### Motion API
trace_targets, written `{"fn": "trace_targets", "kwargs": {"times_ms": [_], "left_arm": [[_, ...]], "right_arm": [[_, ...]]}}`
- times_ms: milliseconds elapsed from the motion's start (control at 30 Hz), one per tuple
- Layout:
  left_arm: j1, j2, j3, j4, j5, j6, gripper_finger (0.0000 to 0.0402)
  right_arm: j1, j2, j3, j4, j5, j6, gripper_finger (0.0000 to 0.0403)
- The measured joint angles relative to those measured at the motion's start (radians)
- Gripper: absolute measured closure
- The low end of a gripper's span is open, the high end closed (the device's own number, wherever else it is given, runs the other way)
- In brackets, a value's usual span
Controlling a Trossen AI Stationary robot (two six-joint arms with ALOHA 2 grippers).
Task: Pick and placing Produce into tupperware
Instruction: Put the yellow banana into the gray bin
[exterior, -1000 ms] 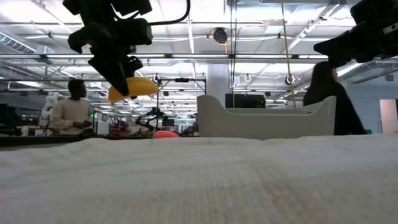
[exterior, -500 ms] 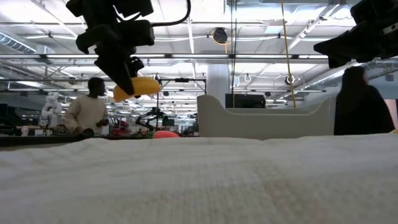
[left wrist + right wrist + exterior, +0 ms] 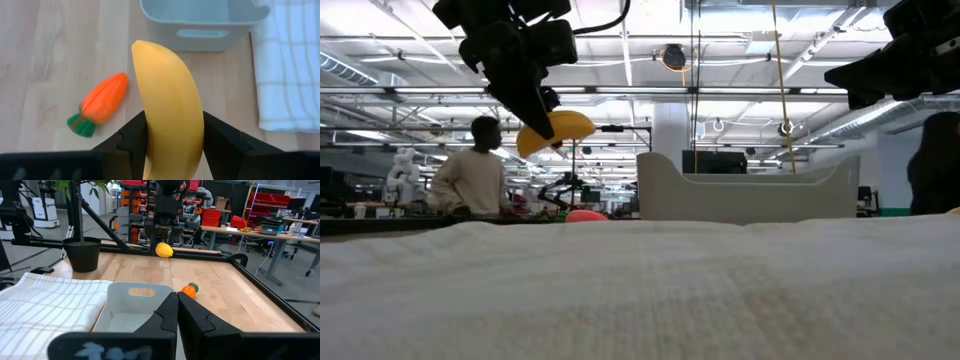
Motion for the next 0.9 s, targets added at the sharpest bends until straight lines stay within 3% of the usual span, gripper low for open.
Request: {"fn": "trace_targets", "kwargs": {"times_ms": [400,900], "left_arm": [[0.000,0.098,0.211,-0.081,0.000,0.056,0.0243],[-0.044,0.317,0.397,-0.090,0.006,0.116,0.0243]], "right_arm": [[0.000,0.000,0.000,0.000,0.000,0.000,0.0403],[0.000,0.000,0.000,0.000,0.000,0.003,0.0403]]}}
